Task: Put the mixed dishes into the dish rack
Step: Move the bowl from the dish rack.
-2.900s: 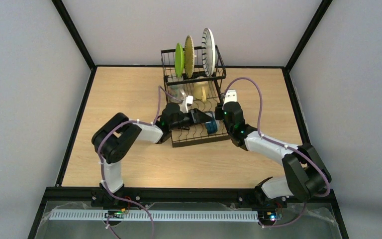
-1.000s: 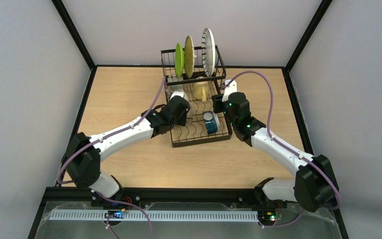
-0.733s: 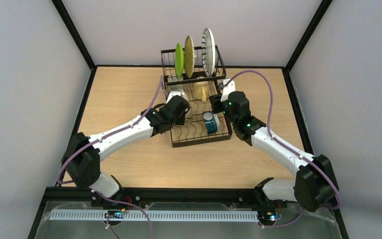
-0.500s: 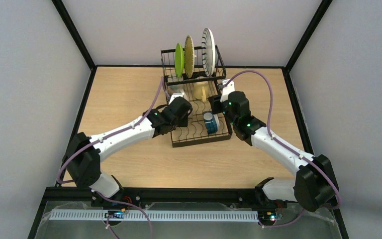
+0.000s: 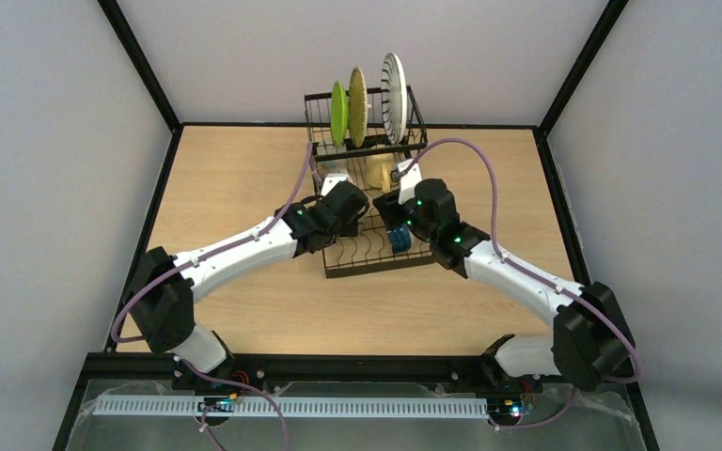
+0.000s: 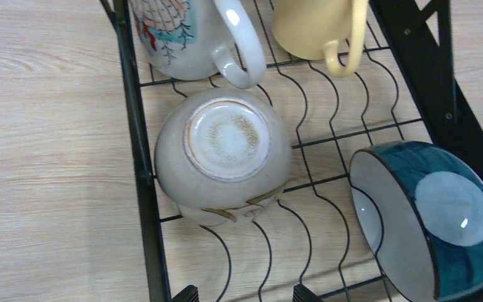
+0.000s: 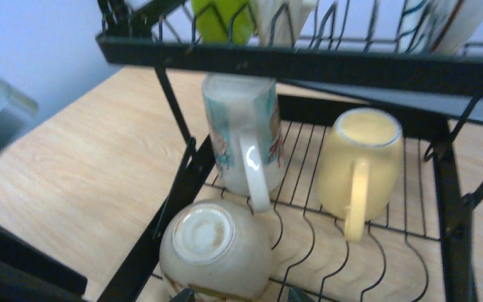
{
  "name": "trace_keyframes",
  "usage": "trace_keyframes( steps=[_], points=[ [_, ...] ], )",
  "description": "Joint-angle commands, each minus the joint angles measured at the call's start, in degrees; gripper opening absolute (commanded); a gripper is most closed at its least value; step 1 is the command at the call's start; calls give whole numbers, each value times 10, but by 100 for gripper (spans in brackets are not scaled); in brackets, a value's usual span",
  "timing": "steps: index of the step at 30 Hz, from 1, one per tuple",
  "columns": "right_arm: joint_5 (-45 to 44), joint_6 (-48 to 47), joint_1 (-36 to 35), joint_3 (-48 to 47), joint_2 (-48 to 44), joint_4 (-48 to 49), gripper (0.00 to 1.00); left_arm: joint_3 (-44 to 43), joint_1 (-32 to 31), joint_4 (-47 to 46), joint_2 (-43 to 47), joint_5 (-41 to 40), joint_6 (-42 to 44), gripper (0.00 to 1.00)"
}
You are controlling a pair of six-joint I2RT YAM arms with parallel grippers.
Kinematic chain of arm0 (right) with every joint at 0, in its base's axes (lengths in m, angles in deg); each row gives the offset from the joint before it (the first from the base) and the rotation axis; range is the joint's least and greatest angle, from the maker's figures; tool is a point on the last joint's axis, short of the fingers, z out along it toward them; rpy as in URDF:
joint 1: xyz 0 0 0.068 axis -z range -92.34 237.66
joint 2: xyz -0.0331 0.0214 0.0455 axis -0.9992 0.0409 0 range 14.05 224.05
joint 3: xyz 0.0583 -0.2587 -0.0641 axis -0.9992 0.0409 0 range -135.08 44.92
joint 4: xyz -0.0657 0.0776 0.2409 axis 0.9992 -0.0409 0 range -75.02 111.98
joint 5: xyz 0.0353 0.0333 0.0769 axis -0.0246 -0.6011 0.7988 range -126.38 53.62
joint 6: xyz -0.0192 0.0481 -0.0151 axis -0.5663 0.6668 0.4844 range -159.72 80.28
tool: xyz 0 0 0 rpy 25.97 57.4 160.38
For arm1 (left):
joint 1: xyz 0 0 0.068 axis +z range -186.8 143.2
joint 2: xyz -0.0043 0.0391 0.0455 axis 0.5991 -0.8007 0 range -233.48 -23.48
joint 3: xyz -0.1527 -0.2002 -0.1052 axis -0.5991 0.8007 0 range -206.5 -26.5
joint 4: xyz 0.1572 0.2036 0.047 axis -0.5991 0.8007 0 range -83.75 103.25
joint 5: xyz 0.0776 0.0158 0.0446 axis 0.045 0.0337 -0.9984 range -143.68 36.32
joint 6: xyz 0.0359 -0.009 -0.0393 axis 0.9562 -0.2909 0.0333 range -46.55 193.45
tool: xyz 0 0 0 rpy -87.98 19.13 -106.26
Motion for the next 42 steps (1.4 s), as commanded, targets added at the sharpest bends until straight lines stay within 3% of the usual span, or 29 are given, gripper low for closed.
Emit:
trace_keyframes(
  steps=[1, 14, 22, 33, 42],
  points=[
    [20, 15, -12, 13, 31, -20, 83, -1, 0, 24, 9, -45, -12, 85],
    [72, 59, -55, 0, 88, -12, 82, 2, 14, 49, 19, -79, -21, 85],
    [12, 61, -114, -10, 136, -17, 82, 6, 30, 45, 28, -73, -12, 85],
    [3, 147, -116, 10, 165, 18, 82, 24, 49, 45, 53, -61, -7, 85],
    [-71, 170, -117, 22, 216, 53, 80, 35, 53, 45, 64, -55, -6, 85]
  ],
)
